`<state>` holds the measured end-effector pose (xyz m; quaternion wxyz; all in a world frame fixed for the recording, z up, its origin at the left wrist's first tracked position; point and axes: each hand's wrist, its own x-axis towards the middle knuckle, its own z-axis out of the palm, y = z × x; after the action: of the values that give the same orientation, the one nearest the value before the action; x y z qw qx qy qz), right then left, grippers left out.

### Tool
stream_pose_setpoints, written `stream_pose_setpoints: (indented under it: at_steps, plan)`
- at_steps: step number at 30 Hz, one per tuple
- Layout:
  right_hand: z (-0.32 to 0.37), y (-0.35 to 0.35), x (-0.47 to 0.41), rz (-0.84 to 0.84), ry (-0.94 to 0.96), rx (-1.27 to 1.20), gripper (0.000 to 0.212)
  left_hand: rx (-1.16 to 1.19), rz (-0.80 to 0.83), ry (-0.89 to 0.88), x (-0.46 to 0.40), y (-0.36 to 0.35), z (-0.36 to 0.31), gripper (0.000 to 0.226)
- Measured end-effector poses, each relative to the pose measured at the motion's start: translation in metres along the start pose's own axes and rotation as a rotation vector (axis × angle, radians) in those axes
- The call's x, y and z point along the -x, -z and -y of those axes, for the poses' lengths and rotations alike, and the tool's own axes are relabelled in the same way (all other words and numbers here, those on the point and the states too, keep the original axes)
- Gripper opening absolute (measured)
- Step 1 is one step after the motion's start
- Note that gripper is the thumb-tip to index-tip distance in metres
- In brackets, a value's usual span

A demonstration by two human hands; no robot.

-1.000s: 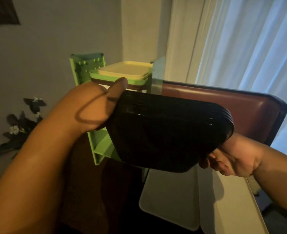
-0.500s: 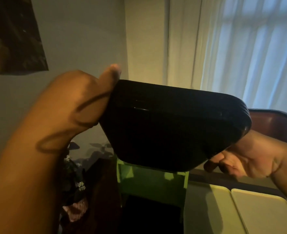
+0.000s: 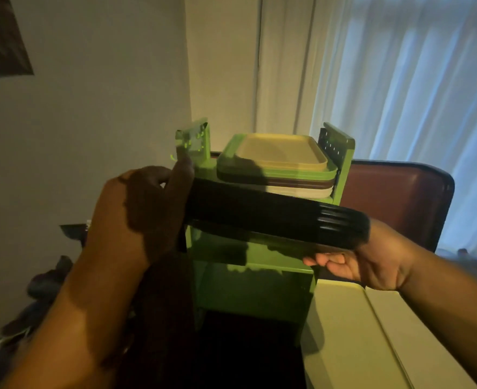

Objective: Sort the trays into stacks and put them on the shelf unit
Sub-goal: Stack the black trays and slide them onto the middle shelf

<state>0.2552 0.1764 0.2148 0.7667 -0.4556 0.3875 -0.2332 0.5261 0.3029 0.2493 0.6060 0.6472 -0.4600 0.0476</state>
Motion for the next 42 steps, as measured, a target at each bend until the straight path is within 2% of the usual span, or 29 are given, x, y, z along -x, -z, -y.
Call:
stream_pose_setpoints:
  at_steps: [2, 4, 8, 11, 14, 16, 18, 20, 22, 24, 26, 28, 31, 33, 36, 38, 42]
  plan:
    - [-0.011, 0.002, -0.009, -0.082, 0.026, -0.075, 0.043, -0.057, 0.098, -0.015, 0.013, -0.004, 0.015, 0.042]
    - [-0.02, -0.001, -0.013, -0.1, 0.073, -0.163, 0.044, -0.062, 0.213, 0.084, 0.025, -0.011, 0.04, 0.032]
    - [-0.046, -0.01, -0.023, -0.217, 0.126, -0.233, 0.037, 0.026, 0.192, 0.339, 0.052, -0.028, 0.064, 0.038]
    - [-0.071, -0.013, -0.036, -0.298, 0.092, -0.259, 0.034, -0.072, 0.316, 0.267, 0.07, -0.037, 0.076, 0.055]
    - [-0.087, -0.01, -0.049, -0.425, 0.049, -0.33, 0.022, -0.171, 0.44, 0.263, 0.086, -0.046, 0.101, 0.078]
    - [-0.094, -0.007, -0.055, -0.494, 0.016, -0.337, 0.021, -0.179, 0.537, 0.3, 0.098, -0.05, 0.113, 0.075]
    - [-0.102, -0.005, -0.058, -0.493, 0.02, -0.343, 0.023, -0.145, 0.557, 0.29, 0.104, -0.052, 0.121, 0.066]
    - [-0.109, -0.002, -0.061, -0.515, 0.11, -0.296, 0.021, -0.154, 0.543, 0.258, 0.106, -0.055, 0.129, 0.062]
    - [-0.118, 0.0, -0.061, -0.574, 0.296, -0.152, 0.023, -0.186, 0.504, 0.23, 0.108, -0.06, 0.134, 0.063]
    - [-0.13, 0.0, -0.059, -0.614, 0.51, 0.094, 0.029, -0.203, 0.488, 0.21, 0.111, -0.064, 0.135, 0.065]
    - [-0.141, -0.005, -0.054, -0.669, 0.726, 0.521, 0.027, -0.204, 0.509, 0.22, 0.114, -0.07, 0.133, 0.065]
    - [-0.151, -0.008, -0.055, -0.575, 0.816, 0.968, 0.029, -0.241, 0.501, 0.202, 0.114, -0.078, 0.131, 0.065]
    - [-0.148, -0.002, -0.062, -0.454, 0.717, 1.352, 0.041, -0.418, 0.457, 0.113, 0.108, -0.093, 0.131, 0.064]
    - [-0.141, 0.001, -0.068, -0.462, 0.711, 1.528, 0.038, -0.483, 0.454, -0.007, 0.1, -0.103, 0.136, 0.057]
    - [-0.13, 0.001, -0.076, -0.47, 0.668, 1.717, 0.04, -0.454, 0.469, -0.204, 0.088, -0.119, 0.145, 0.04]
    - [-0.121, -0.002, -0.082, -0.458, 0.6, 1.802, 0.046, -0.422, 0.475, -0.223, 0.08, -0.129, 0.149, 0.031]
    - [-0.104, -0.006, -0.091, -0.484, 0.507, 1.787, 0.049, -0.408, 0.51, -0.205, 0.066, -0.144, 0.152, 0.031]
